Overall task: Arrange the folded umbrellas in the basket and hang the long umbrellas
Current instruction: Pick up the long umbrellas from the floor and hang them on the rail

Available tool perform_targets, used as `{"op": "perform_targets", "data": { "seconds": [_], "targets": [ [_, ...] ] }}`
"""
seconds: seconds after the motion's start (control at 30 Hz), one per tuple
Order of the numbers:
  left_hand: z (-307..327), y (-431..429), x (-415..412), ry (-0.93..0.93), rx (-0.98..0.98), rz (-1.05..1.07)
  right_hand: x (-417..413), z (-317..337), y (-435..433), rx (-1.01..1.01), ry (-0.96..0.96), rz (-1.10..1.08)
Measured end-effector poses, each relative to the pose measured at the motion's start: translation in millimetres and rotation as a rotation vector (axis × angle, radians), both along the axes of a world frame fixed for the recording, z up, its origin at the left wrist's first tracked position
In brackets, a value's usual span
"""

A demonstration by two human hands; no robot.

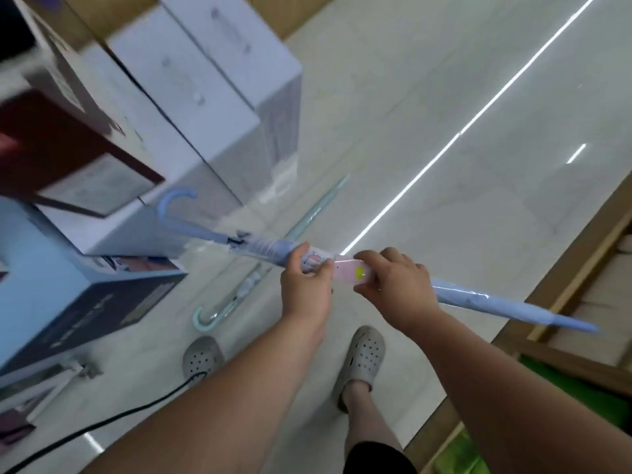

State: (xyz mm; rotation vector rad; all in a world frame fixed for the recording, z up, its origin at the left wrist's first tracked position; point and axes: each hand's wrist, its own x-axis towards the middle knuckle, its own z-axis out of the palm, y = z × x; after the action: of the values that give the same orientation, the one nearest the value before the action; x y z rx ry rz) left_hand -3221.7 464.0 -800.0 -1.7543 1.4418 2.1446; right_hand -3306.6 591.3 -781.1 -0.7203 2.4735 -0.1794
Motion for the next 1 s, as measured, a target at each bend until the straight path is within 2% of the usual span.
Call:
{"op": "perform_targets", "data": {
  "seconds": [0.1, 0.27, 0.4, 0.47, 0.67, 0.83, 1.0],
  "targets": [
    [105, -11, -40, 0.117, -0.009, 0.023, -15, 96, -8, -0.106, 0.107, -0.066],
    [260, -26, -76, 0.289, -0.13, -0.017, -28, 235, -23, -0.306, 0.295, -0.203],
    [355, -36, -83, 0.366, -0.339, -0.023, -26, 322, -37, -0.489, 0.316, -0.257],
    [392, -43, -84, 0.405, -0.443, -0.034, -29, 358, -40, -0.61, 0.293, -0.244],
    [499, -57, -72, 0.549, -0.688, -0.086, -46, 444, -35, -0.872, 0.068, -0.138],
    [575, -71, -52, 0.649, -0.818, -0.125, -41, 490, -21, -0.98, -0.048, 0.032],
    [638, -77, -30, 0.775, -0.855, -0.155, -30, 527, -15, -1.032, -0.155, 0.208]
  ]
}}
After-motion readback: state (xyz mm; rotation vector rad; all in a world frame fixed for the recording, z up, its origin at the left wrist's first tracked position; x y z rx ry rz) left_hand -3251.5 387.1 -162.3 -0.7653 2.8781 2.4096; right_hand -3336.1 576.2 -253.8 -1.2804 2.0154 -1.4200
